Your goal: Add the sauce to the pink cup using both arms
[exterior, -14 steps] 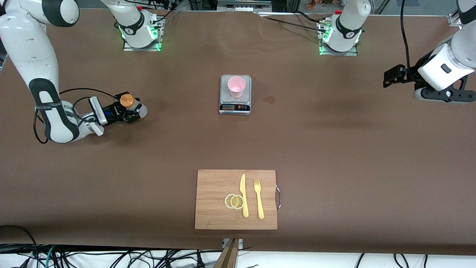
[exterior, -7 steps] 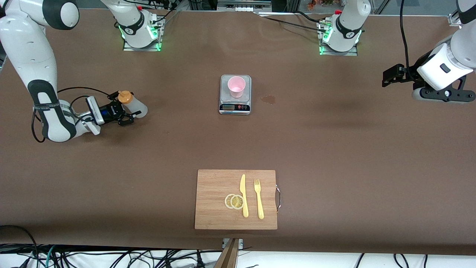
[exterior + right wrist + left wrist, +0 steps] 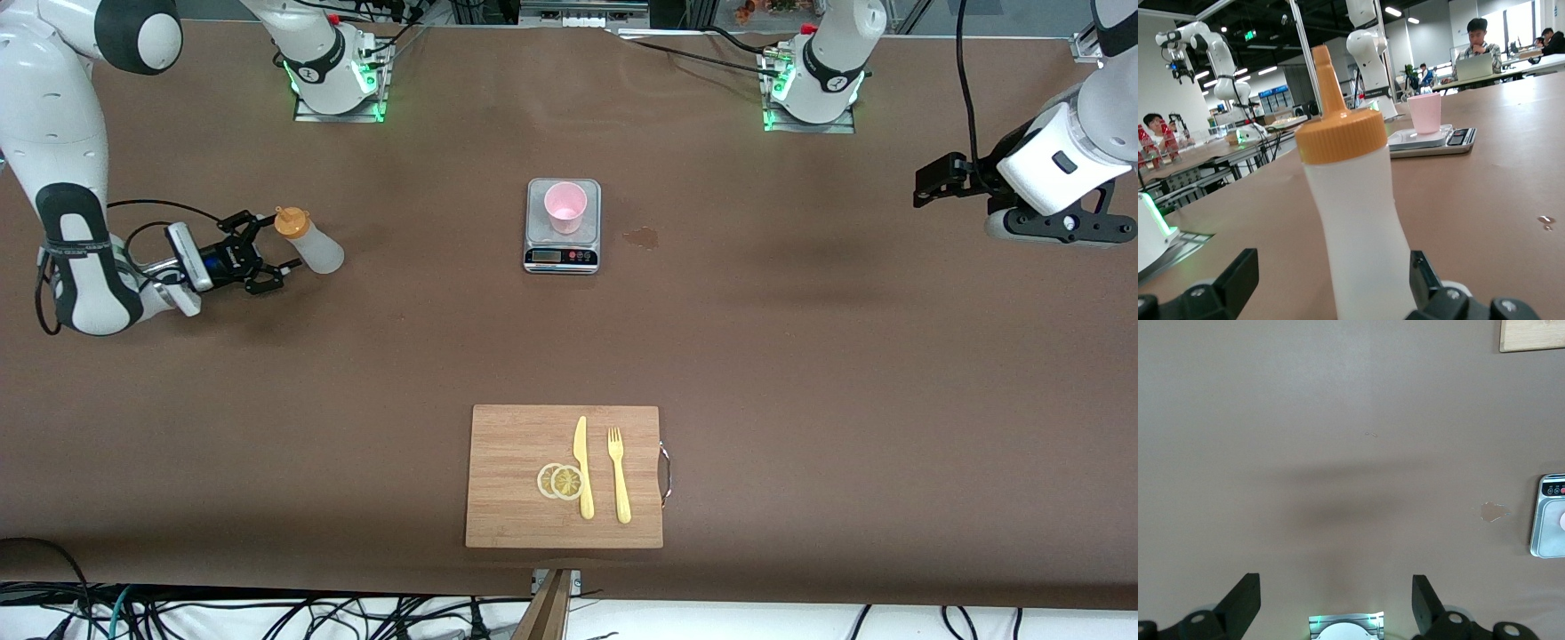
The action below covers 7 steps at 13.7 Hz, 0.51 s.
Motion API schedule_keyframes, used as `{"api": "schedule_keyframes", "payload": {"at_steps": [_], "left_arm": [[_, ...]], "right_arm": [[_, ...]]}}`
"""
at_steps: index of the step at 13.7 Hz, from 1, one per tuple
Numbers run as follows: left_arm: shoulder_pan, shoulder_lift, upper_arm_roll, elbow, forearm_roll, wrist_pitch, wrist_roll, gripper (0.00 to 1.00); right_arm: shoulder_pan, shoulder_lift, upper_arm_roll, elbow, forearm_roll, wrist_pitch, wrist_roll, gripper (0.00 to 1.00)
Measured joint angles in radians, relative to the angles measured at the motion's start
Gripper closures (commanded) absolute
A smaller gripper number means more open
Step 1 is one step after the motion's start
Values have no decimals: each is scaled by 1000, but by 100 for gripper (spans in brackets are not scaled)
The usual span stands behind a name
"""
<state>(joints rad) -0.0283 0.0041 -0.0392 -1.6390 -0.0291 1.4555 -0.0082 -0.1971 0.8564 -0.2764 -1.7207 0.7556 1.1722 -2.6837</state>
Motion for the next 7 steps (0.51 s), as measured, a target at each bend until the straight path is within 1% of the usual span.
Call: {"api": "schedule_keyframes", "payload": {"at_steps": [4,7], "left_arm": [[0,0,0,0,0,0,0,0],[0,0,0,1,0,-1,0,0]], "right_arm": [[0,-3,-37,83,-15,-23,0,0],[0,-46,-43,154,-15,-24,14,0]]}}
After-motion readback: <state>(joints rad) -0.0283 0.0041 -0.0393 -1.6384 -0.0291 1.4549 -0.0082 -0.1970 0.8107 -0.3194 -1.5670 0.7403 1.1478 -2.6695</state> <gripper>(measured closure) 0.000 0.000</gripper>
